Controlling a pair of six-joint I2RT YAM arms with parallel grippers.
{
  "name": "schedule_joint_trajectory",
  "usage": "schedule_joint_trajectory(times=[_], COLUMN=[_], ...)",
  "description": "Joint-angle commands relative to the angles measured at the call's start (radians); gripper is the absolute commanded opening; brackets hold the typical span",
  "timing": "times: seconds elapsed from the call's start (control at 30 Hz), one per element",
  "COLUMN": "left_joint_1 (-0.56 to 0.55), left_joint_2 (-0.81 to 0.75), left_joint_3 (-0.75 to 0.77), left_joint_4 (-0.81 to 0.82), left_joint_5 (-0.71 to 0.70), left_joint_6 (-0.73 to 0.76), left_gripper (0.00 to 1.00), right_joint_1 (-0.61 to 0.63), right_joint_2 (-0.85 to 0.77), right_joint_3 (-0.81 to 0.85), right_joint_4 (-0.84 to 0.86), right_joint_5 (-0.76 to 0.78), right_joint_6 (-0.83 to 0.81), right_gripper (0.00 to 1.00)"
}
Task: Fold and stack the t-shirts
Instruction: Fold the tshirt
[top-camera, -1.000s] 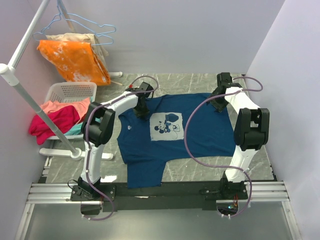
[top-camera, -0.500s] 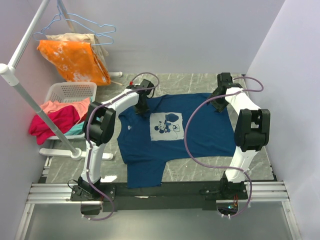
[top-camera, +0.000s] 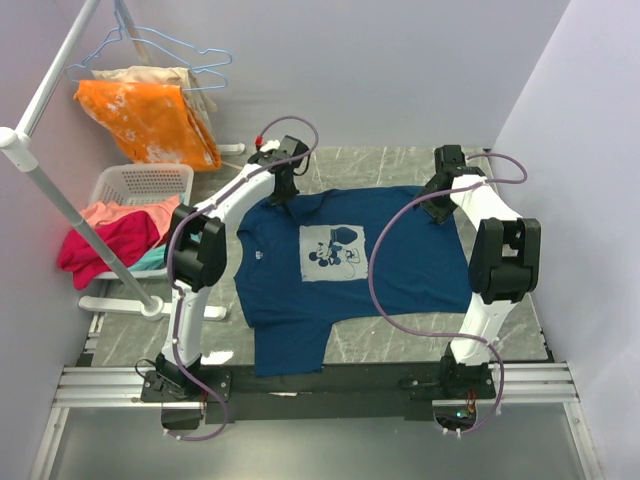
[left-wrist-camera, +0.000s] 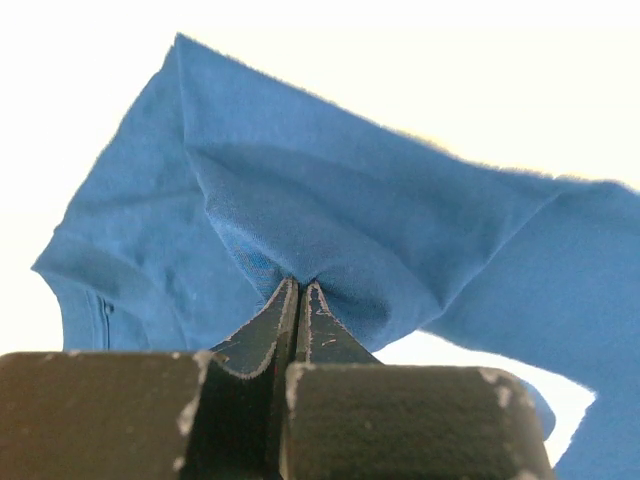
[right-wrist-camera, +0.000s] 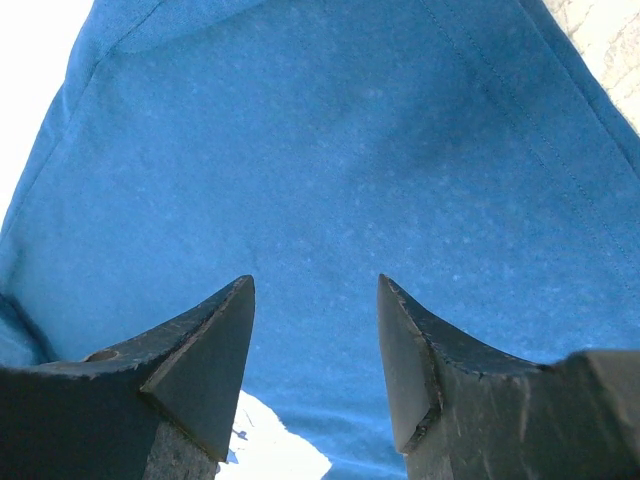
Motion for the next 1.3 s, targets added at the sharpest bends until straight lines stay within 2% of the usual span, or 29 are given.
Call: schedule_joint_trajectory(times=[0.0, 0.2, 0.33, 0.43, 0.63, 0.8, 0.93, 1.0, 1.03, 1.1, 1.13, 1.2, 1.23, 1.27], left_joint_1=[0.036, 0.05, 0.05, 0.053, 0.053, 0.054, 0.054, 0.054, 0.053, 0.054, 0.053, 0.053, 0.053, 0.053], left_joint_2=[0.031, 0.05, -0.042, -0.091, -0.102, -0.162, -0.168, -0.162, -0.162, -0.17, -0.18, -0.193, -0.203, -0.206], left_joint_3=[0.074, 0.164, 0.059, 0.039, 0.109, 0.076, 0.109, 0.137, 0.141, 0.142, 0.137, 0.12, 0.114, 0.108], left_joint_4=[0.032, 0.052, 0.167, 0.209, 0.107, 0.112, 0.057, 0.026, 0.008, -0.005, -0.009, -0.003, 0.0, 0.003], left_joint_5=[-0.055, -0.124, -0.17, -0.161, -0.058, 0.075, 0.185, 0.217, 0.253, 0.278, 0.296, 0.31, 0.316, 0.322], left_joint_6=[0.012, 0.015, 0.031, 0.057, 0.084, 0.097, 0.117, 0.131, 0.14, 0.142, 0.142, 0.142, 0.142, 0.14], left_gripper=[0.01, 0.01, 0.01, 0.01, 0.01, 0.01, 0.01, 0.01, 0.01, 0.01, 0.01, 0.01, 0.01, 0.01], right_joint_1=[-0.002, -0.001, 0.001, 0.002, 0.054, 0.193, 0.283, 0.307, 0.31, 0.311, 0.312, 0.312, 0.317, 0.324], right_joint_2=[-0.036, -0.026, -0.018, -0.009, 0.019, 0.042, 0.077, 0.079, 0.074, 0.06, 0.062, 0.092, 0.111, 0.125], right_joint_3=[0.001, 0.015, 0.017, 0.026, 0.067, 0.119, 0.178, 0.166, 0.144, 0.042, -0.03, -0.098, -0.147, -0.158], right_joint_4=[0.011, 0.003, 0.005, 0.0, -0.001, 0.043, 0.078, 0.159, 0.275, 0.441, 0.632, 0.844, 1.059, 1.128], right_joint_5=[-0.004, -0.006, -0.006, -0.012, -0.022, -0.078, -0.24, -0.355, -0.48, -0.615, -0.666, -0.784, -0.82, -0.829], right_joint_6=[-0.003, -0.006, -0.005, -0.005, -0.055, -0.164, -0.235, -0.223, -0.198, -0.068, -0.011, 0.197, 0.272, 0.396], right_gripper=[0.59, 0.59, 0.58, 0.58, 0.59, 0.63, 0.66, 0.66, 0.66, 0.69, 0.7, 0.72, 0.72, 0.71])
